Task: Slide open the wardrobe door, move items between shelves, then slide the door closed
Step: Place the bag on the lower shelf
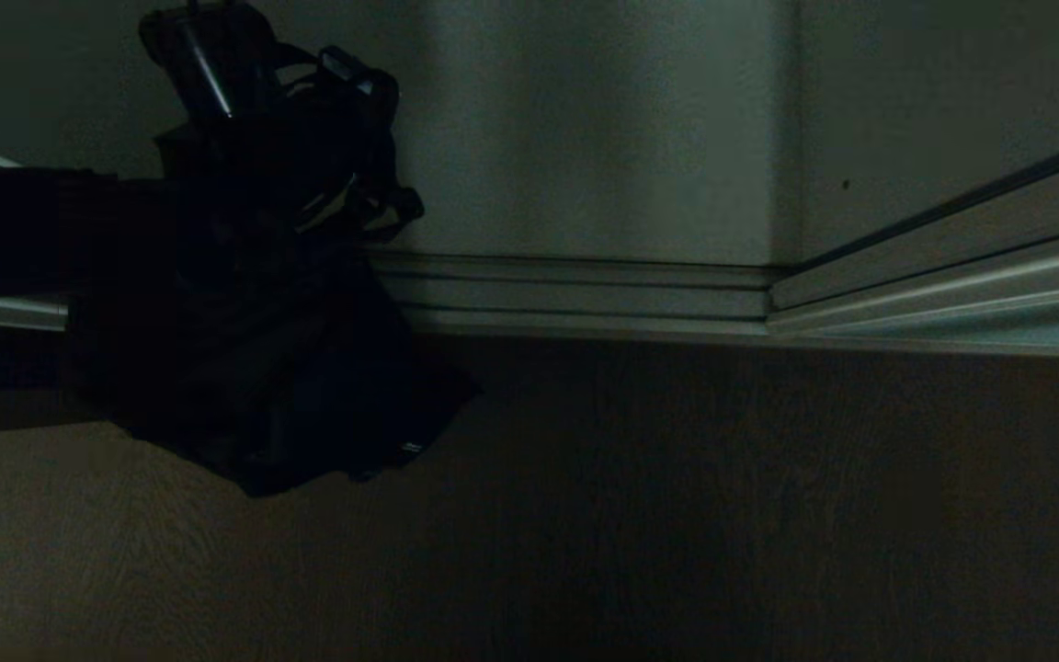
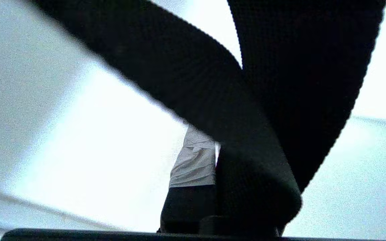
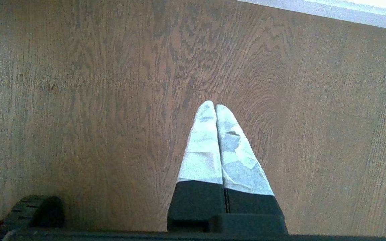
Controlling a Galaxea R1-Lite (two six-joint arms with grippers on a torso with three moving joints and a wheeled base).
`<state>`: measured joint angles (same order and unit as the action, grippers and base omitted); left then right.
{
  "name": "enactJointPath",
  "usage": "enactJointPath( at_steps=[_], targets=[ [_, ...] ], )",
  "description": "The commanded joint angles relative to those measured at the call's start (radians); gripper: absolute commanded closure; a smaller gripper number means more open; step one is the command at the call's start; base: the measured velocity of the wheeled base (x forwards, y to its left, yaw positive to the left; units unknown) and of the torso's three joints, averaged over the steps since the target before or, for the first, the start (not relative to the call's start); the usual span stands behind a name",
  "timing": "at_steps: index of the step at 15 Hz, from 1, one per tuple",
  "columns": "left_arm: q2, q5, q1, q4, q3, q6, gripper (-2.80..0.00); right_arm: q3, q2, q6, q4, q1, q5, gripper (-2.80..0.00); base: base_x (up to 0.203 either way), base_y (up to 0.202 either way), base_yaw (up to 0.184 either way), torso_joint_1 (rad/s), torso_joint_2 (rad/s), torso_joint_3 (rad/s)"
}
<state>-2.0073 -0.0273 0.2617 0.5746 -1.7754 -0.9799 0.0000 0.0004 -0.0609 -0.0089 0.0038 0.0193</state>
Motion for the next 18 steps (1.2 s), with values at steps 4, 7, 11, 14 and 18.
enactJointPath(
  at_steps=[4, 7, 11, 14, 18],
  targets=[
    [-0.174, -0.021, 0.001, 0.066, -0.172, -0.009, 0.0, 0.0, -0.003, 0.0, 0.0, 0.001, 0.001, 0.0, 0.0, 0.0, 0.0, 0.0, 0.0, 0.0],
    [-0.169, 0.02, 0.018, 0.229, -0.169, 0.064, 0.0, 0.0, -0.003, 0.0, 0.0, 0.0, 0.001, 0.0, 0.0, 0.0, 0.0, 0.0, 0.0, 0.0],
    [-0.171, 0.041, 0.079, 0.383, -0.169, 0.172, 0.0, 0.0, -0.003, 0.0, 0.0, 0.001, 0.001, 0.0, 0.0, 0.0, 0.0, 0.0, 0.0, 0.0],
    [-0.191, 0.152, 0.134, 0.471, -0.17, 0.245, 0.0, 0.0, -0.002, 0.0, 0.0, 0.001, 0.001, 0.0, 0.0, 0.0, 0.0, 0.0, 0.0, 0.0],
    [-0.2, 0.324, 0.168, 0.534, -0.171, 0.273, 0.0, 0.0, -0.003, 0.0, 0.0, 0.001, 0.001, 0.0, 0.0, 0.0, 0.0, 0.0, 0.0, 0.0]
  ],
)
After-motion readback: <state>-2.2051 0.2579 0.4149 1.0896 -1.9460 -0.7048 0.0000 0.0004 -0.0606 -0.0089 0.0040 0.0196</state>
